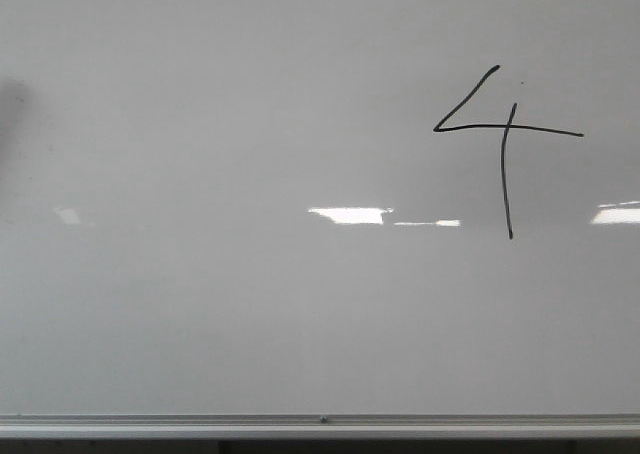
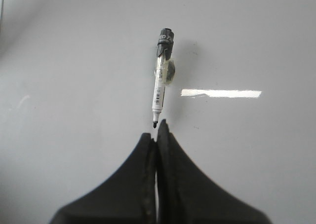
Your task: Write number 4 on whiteboard
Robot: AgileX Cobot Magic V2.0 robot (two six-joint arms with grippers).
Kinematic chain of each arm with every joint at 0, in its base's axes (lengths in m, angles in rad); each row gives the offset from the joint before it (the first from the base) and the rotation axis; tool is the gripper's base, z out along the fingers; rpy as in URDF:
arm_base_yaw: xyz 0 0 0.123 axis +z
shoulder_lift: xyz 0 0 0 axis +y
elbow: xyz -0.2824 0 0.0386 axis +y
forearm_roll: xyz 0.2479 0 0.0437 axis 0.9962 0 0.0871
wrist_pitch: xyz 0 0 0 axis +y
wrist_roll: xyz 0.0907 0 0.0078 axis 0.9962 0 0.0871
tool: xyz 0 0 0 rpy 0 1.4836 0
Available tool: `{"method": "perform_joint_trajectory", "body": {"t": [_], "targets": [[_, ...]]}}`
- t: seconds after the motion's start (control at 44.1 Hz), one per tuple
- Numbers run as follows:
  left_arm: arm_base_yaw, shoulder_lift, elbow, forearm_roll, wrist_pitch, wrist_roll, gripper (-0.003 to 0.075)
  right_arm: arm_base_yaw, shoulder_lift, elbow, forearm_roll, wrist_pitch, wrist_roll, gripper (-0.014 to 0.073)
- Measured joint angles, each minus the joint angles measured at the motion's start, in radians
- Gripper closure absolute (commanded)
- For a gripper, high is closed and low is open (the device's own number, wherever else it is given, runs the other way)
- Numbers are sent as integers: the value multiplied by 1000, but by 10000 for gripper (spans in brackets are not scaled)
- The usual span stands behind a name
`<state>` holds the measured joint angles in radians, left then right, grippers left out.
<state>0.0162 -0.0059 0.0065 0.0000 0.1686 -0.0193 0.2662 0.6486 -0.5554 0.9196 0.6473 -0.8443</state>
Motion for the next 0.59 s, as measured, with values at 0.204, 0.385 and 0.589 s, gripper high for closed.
{"method": "perform_joint_trajectory", "body": {"t": [0.204, 0.385, 0.589], "targets": [[0, 0, 0, 0, 0, 0, 741, 0, -24, 18, -78, -129, 7, 656], [0, 0, 0, 0, 0, 0, 741, -35, -156, 123, -186, -328, 122, 656], [0, 0, 0, 0, 0, 0, 741, -156, -364, 292, -438, -440, 397, 656]]}}
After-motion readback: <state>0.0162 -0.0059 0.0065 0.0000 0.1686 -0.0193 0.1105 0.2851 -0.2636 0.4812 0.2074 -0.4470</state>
